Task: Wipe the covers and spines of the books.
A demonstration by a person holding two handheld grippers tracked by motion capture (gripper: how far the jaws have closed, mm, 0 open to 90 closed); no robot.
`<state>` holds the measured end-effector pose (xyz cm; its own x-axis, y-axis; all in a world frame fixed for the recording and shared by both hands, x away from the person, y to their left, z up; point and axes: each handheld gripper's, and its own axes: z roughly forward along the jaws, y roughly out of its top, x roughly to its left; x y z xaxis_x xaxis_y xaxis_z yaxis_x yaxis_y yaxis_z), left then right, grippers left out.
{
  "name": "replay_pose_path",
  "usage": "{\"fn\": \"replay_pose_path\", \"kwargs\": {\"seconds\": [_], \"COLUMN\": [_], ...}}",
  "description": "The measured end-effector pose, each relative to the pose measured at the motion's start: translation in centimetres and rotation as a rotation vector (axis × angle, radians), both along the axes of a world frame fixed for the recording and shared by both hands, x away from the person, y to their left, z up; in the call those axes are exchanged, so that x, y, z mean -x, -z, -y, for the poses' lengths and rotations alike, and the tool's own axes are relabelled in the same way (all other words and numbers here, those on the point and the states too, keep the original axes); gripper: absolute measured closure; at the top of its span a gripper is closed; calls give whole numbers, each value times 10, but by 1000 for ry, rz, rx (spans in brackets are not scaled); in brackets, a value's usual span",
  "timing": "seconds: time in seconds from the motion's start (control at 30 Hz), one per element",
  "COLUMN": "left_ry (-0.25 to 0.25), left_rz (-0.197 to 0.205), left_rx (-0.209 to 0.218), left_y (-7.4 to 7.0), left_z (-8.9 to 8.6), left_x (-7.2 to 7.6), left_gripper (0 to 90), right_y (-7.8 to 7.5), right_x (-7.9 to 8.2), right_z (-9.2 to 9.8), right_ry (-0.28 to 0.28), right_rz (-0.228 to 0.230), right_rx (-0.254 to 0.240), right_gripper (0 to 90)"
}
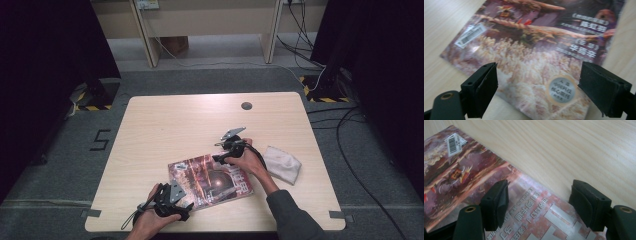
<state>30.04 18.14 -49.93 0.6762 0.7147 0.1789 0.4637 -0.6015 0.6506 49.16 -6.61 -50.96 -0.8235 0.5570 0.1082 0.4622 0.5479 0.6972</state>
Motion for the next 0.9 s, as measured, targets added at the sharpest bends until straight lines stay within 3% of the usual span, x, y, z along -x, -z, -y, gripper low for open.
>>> {"fn": "replay_pose_path", "kwargs": {"seconds": [0.33, 0.37, 0.47, 0.53, 0.73, 0.8, 0.9], "left_ry": [-51, -44, -21, 12, 45, 39, 22], "left_rz": [36, 34, -17, -30, -50, -58, -41], "left_rx": [-59, -60, 18, 33, 7, 11, -18], "left_y": [-2, -3, -6, -7, 1, 2, 3], "left_z": [-9, -8, -5, -1, 5, 3, 4], "left_x": [-22, -21, -11, -2, 4, 3, 0], "left_gripper": [142, 158, 147, 149, 142, 136, 74], "right_y": [-3, -4, -4, -3, -4, -4, -5], "right_x": [30, 32, 39, 40, 40, 41, 42], "right_z": [25, 26, 29, 30, 30, 29, 30], "right_ry": [5, 9, 14, 11, 12, 13, 12], "right_rz": [26, 30, 43, 46, 47, 49, 43], "right_rx": [44, 50, 54, 52, 57, 62, 65], "right_gripper": [315, 315, 315, 315, 315, 315, 314]}}
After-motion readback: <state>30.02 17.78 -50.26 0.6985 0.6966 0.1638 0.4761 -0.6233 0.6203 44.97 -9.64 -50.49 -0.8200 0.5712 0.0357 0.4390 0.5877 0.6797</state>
